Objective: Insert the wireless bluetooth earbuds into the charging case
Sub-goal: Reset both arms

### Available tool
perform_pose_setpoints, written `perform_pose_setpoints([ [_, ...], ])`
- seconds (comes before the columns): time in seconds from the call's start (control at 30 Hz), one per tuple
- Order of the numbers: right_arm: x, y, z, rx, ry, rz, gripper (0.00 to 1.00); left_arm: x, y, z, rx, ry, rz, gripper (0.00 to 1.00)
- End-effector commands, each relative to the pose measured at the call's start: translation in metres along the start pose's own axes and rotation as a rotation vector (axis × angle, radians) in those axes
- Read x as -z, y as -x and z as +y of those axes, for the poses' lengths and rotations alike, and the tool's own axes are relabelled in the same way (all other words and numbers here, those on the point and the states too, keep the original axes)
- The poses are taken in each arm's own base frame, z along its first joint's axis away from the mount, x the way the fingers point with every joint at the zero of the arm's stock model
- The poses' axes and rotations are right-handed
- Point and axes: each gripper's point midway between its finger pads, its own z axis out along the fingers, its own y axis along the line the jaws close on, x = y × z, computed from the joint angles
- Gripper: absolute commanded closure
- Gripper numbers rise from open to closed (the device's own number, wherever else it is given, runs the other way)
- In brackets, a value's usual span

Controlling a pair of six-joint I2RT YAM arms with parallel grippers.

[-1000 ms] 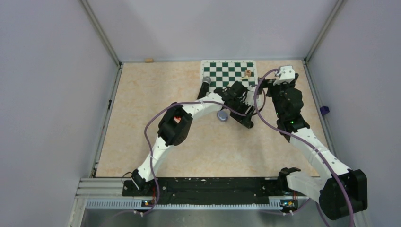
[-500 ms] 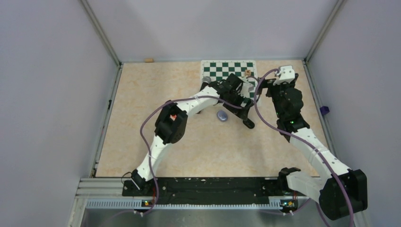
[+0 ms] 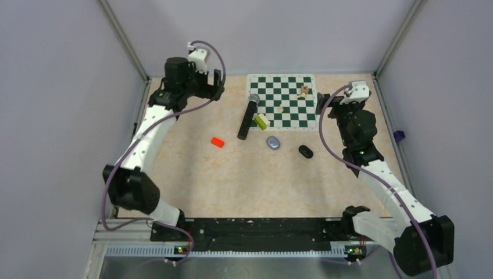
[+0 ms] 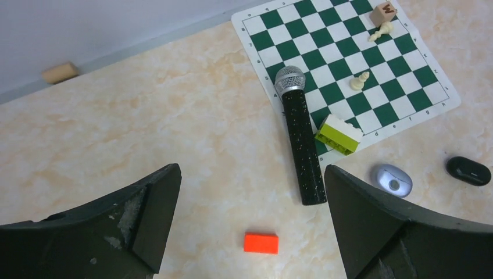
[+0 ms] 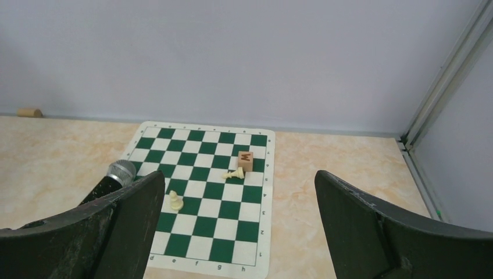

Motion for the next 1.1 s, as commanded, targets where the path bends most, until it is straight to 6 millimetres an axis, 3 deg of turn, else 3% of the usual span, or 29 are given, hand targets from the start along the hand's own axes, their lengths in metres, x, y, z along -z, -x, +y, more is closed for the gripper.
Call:
perform_pose_setpoints([
  [0.0,0.004,0.064,-0.007,-0.084,-0.027,-0.161,0.01,0.044,-0.021,0.011,-0.045,-0.004,-0.032,0.01],
  [0.17,0.015,0.092,0.005,0.008,0.073,-0.150,0.01,0.088,-0.062,0.040,0.004,0.058,-0.015,0.01],
  [0.3,0.037,0.088,0.019,0.097,0.193,0.006,0.01,0.127,-0.064,0.068,0.075,0.126,-0.080,0.01],
  [0.43,0.072,0.096,0.004,0.060,0.139,0.062,0.01,0.153,-0.067,0.078,0.108,0.173,-0.157,0.01],
  [0.57,0.111,0.089,-0.005,0.045,0.118,0.042,0.01,0.174,-0.073,0.074,0.078,0.221,-0.165,0.01],
  [0.67,0.129,0.076,-0.008,0.058,0.117,0.045,0.01,0.201,-0.067,0.067,0.034,0.287,-0.202,0.01],
  [0.83,0.149,0.060,-0.003,0.167,0.197,0.062,0.01,0.248,-0.063,0.032,-0.050,0.298,-0.288,0.01],
  [0.97,0.156,0.057,-0.017,0.164,0.122,0.062,0.01,0.249,-0.079,0.021,-0.044,0.263,-0.273,0.02],
  [1.07,0.157,0.052,-0.030,0.158,0.042,0.069,0.01,0.240,-0.087,0.031,-0.032,0.282,-0.268,0.03],
])
